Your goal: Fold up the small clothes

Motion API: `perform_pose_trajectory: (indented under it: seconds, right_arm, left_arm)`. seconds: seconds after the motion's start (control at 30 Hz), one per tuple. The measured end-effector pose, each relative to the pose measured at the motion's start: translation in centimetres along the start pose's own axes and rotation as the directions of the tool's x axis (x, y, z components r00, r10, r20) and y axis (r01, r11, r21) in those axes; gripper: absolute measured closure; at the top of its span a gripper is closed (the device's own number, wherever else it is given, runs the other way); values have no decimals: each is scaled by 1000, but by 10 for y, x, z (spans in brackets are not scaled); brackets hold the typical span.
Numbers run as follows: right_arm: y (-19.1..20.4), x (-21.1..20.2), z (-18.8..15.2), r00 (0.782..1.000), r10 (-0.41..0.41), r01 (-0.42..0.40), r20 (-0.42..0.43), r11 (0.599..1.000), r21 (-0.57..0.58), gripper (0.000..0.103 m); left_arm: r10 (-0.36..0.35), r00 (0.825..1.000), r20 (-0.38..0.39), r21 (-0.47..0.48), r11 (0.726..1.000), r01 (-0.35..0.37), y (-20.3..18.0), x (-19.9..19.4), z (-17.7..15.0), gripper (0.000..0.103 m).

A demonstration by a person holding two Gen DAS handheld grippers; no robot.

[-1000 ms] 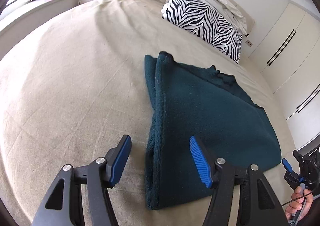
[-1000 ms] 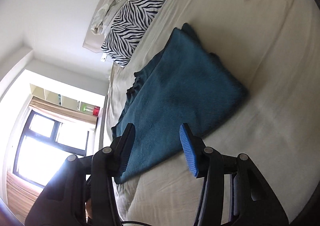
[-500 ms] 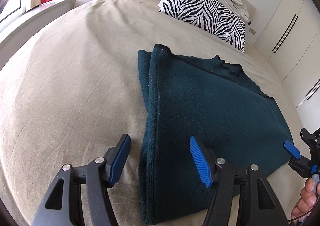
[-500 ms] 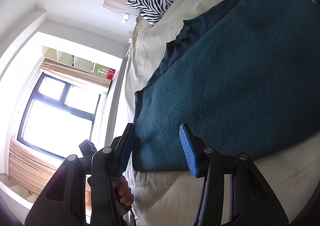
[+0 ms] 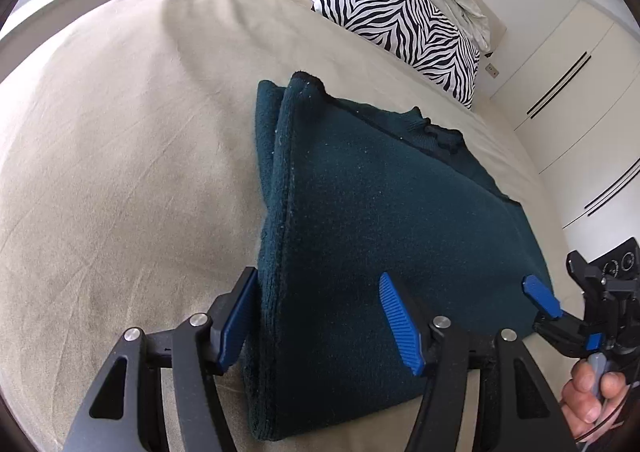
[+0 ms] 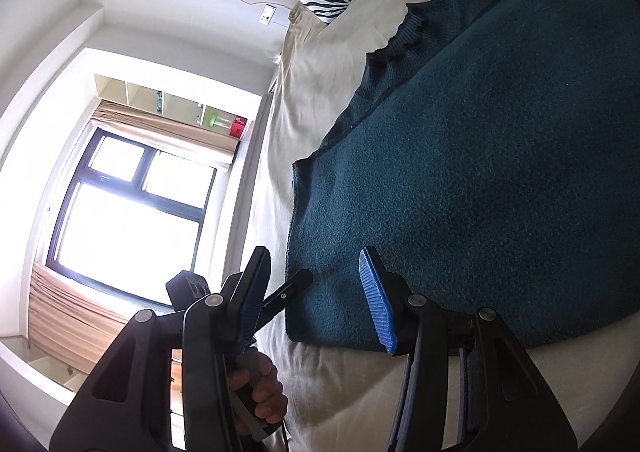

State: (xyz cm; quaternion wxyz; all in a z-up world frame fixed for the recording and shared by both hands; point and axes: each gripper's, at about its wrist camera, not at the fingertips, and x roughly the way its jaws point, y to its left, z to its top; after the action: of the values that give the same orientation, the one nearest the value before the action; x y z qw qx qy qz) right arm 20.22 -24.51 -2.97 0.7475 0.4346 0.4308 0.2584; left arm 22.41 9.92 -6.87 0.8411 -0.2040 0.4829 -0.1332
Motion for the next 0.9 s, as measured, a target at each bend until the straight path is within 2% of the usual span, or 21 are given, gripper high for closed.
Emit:
perform_pose_trajectory:
  seconds: [0.1,0.2,0.4,0.5,0.57,0.63,0.7,0.77,0.83,0.9]
  right_arm:
    - [3,13,4,999,18,-18,-34,1000,-1,57]
    - [8,27,8,997,30,-30,-70,999,-11,57]
    - [10,60,18,989,53,-54,-140,999,0,57]
    - [9,76,22,984,63,-62,-169,998,15,57]
    - [11,87,24,979,69,-67,-190,998,17,57]
    - [13,98,25,973,74,-73,-216,997,13,57]
    - [13,108,27,969,75,-73,-237,997,17,57]
    - [8,118,30,968,53,-46,-244,998,35,57]
    - [-1,127,32,966,-14,24,-258,999,37,59]
    - [-9,135,30,961,-37,46,-273,999,26,61]
  left_arm:
    - [-114,993,-38,-100,989,110,14,0,3,40]
    - [-221,972,-85,-186,962,202,28,3,6,40]
    - [-379,920,-96,-347,879,327,51,9,7,40]
    - [-425,899,-103,-374,854,361,49,12,5,40]
    - [-421,901,-105,-370,858,357,46,14,5,41]
    - [-419,904,-90,-383,852,357,47,15,5,50]
    - [-417,905,-85,-410,842,350,54,19,2,71]
    - [-413,906,-86,-430,836,340,60,21,0,85]
    - [-409,909,-81,-434,836,337,62,22,-1,86]
    - [-391,917,-76,-420,847,326,60,21,-2,88]
